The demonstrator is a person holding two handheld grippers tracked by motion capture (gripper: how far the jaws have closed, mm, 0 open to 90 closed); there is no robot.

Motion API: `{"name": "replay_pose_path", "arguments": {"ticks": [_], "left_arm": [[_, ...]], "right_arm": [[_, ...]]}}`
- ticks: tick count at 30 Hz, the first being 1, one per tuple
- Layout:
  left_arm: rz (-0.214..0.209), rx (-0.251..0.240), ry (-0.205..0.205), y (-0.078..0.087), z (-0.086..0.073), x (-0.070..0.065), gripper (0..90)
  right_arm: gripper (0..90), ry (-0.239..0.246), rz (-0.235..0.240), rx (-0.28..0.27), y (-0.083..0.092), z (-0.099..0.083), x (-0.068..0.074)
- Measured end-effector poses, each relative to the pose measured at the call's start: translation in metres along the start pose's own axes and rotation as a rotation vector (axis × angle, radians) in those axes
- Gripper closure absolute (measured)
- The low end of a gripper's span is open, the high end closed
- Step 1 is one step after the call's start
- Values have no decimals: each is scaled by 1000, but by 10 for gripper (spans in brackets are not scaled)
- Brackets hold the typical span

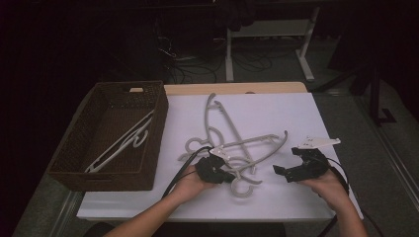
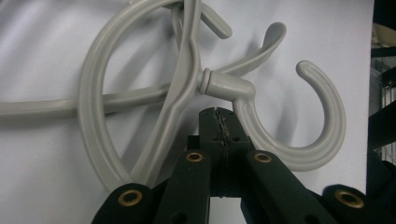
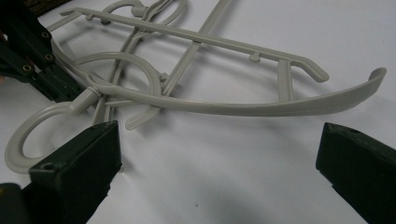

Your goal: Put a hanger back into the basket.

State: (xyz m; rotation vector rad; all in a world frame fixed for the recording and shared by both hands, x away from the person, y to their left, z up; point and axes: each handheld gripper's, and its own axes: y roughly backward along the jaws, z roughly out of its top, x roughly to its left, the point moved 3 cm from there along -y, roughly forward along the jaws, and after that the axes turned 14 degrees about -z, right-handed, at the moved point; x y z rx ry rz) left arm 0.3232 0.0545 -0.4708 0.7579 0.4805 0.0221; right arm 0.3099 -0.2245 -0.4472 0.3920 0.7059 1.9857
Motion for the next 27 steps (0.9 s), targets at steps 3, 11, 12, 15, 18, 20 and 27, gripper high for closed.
{"name": "replay_pose_path", "arguments": {"ticks": [3, 11, 12, 15, 18, 20, 27], "left_arm": [[0, -31, -6, 13, 3, -2, 870], [51, -56, -46, 51, -1, 8, 581], [55, -41, -58, 52, -3, 11, 559], [79, 4, -73, 50, -8, 18, 503], [85, 55, -88, 42, -11, 22, 471], [94, 74, -101, 38, -11, 23, 468], [121, 151, -158, 25, -14, 23, 560]], "right_arm": [[0, 0, 0, -1, 0, 0, 0], [0, 0, 1, -1, 0, 0, 0], [0, 1, 0, -1, 0, 0, 0], [0, 2, 1, 2, 0, 0, 1], [0, 1, 2, 3, 0, 0, 1], [0, 1, 2, 2, 0, 0, 0], [0, -1, 3, 3, 0, -1, 0]]}}
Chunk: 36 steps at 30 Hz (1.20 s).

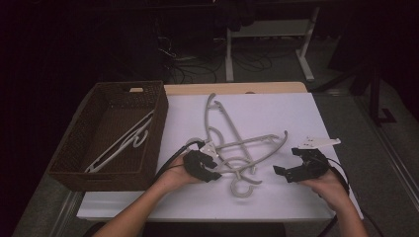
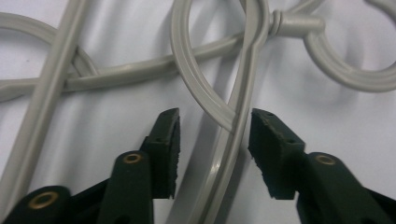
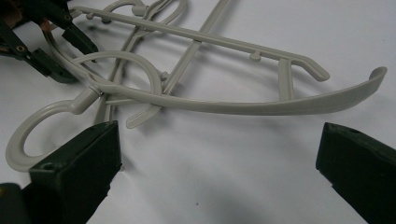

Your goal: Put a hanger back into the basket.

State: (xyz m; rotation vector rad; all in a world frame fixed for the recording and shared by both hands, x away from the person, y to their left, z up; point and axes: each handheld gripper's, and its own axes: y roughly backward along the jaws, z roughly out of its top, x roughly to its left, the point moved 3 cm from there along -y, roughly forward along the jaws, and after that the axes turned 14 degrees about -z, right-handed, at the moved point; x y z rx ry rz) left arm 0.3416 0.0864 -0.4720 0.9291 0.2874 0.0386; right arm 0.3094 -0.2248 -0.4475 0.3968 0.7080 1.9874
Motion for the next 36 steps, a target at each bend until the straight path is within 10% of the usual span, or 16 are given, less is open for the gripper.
{"name": "replay_pose_path", "arguments": {"ticks": [28, 36], "left_arm": [[8, -12, 3, 2, 0, 5, 816], [-32, -101, 60, 21, 11, 1, 817]], "right_arm": [[0, 4, 2, 6, -2, -1, 0], [0, -2, 1, 3, 0, -1, -1]]}}
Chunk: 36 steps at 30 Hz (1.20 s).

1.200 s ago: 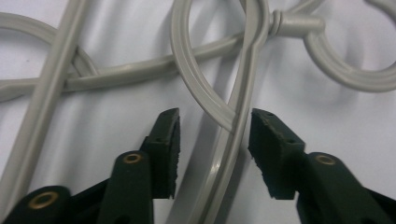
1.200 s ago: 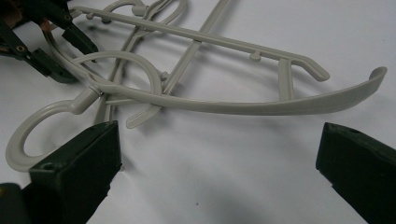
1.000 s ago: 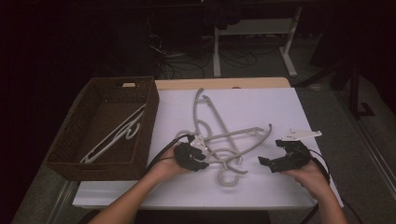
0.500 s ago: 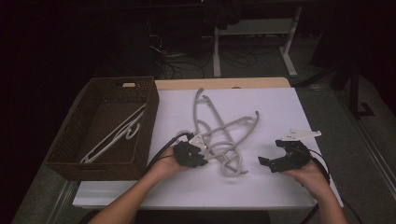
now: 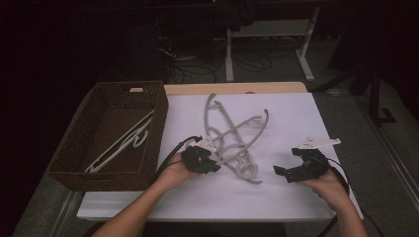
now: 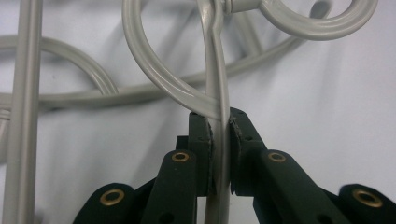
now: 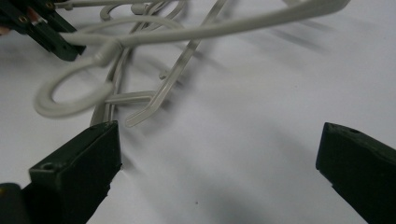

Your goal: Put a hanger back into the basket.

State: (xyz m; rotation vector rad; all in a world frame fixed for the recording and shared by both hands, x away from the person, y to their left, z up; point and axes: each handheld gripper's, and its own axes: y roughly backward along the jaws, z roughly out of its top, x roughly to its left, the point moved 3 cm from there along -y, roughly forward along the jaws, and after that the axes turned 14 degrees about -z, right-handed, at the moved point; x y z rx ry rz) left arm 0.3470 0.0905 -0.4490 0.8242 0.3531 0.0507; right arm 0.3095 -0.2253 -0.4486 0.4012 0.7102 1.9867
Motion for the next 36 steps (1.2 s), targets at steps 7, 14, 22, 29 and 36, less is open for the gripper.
{"name": "replay_pose_path", "arguments": {"ticks": [7, 14, 22, 29, 36], "left_arm": [[0, -40, 32, 28, 19, -9, 818], [11, -51, 20, 74, 44, -22, 818], [54, -59, -10, 136, 53, -26, 817], [123, -84, 14, 187, 33, -16, 818], [195, -117, 71, 228, -3, -1, 818]], "right_arm": [[0, -8, 1, -9, 1, 1, -2], [0, -8, 8, -12, 0, 2, -1], [0, -3, 13, -16, 0, 3, 0], [0, -5, 7, -15, 0, 2, 0], [0, -4, 3, -10, 0, 1, 0]]}}
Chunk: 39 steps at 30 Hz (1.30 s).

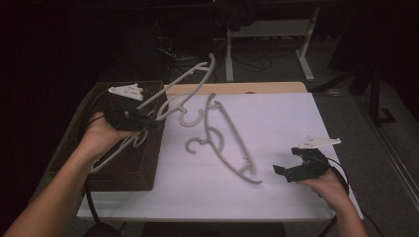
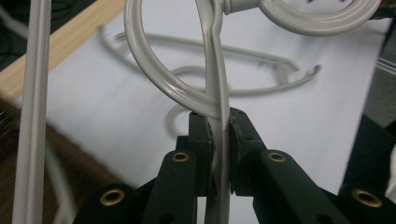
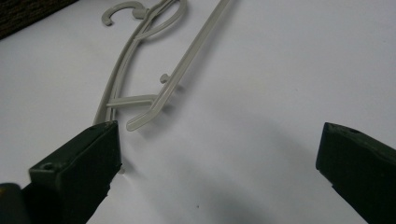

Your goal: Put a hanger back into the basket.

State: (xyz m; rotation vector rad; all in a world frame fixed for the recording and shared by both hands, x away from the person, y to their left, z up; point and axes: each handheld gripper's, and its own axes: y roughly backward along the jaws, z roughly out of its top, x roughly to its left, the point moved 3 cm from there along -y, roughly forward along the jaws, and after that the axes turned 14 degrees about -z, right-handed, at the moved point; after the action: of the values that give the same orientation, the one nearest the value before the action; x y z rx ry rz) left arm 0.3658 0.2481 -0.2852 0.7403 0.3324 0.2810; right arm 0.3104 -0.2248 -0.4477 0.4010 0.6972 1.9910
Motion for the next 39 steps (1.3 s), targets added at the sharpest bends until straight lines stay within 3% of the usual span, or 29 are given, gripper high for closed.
{"name": "replay_pose_path", "arguments": {"ticks": [9, 19, 29, 32, 36, 39], "left_arm": [[42, -29, 100, 40, -56, 30, 818], [34, 2, 182, 47, -111, 49, 816], [23, -3, 244, 49, -136, 65, 815], [15, 11, 247, 48, -141, 66, 815], [41, 42, 253, 44, -147, 71, 814], [51, 65, 279, 41, -154, 77, 809]], "right_arm": [[0, -7, -4, 9, -2, -1, 0], [0, -2, -7, 19, -4, -2, 1], [0, -6, -9, 22, -5, -2, 1], [0, -6, -9, 24, -5, -2, 1], [0, -7, -10, 24, -5, -2, 1], [0, -3, -9, 25, -5, -2, 2]]}}
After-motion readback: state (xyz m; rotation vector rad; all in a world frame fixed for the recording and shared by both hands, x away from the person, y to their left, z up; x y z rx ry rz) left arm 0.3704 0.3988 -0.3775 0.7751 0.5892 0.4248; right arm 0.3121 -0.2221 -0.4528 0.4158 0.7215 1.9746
